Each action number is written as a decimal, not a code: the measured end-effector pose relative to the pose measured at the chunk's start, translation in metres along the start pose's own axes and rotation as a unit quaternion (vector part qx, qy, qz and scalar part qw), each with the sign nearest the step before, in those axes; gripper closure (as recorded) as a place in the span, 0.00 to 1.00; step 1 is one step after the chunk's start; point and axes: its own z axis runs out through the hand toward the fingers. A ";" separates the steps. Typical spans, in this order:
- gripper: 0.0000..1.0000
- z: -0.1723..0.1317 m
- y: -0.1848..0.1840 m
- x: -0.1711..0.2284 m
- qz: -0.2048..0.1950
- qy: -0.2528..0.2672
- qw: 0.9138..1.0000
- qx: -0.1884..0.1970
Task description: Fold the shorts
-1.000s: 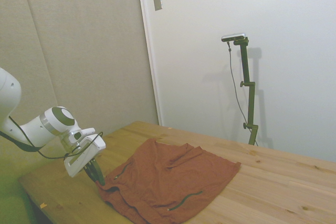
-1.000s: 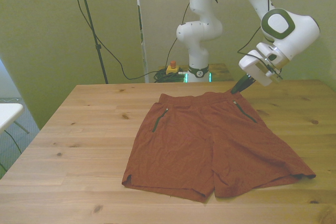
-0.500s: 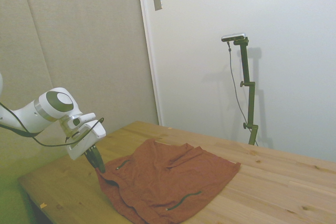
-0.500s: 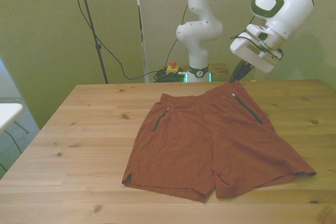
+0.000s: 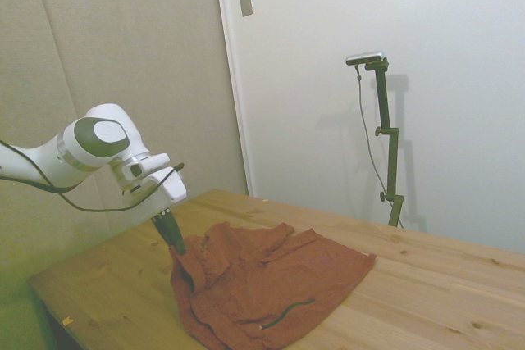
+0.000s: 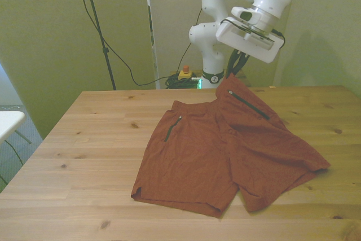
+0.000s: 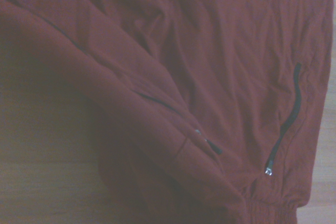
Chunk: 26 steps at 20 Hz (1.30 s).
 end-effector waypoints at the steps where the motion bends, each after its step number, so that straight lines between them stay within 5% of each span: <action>1: 1.00 0.000 0.007 0.008 0.006 -0.006 1.000 0.008; 10: 1.00 0.046 0.075 0.075 0.084 -0.077 0.991 0.071; 21: 1.00 0.132 0.113 0.081 0.127 -0.168 0.974 0.088; 22: 0.00 0.137 0.115 0.079 0.128 -0.177 0.972 0.092; 26: 0.00 0.146 0.122 0.080 0.136 -0.200 0.964 0.109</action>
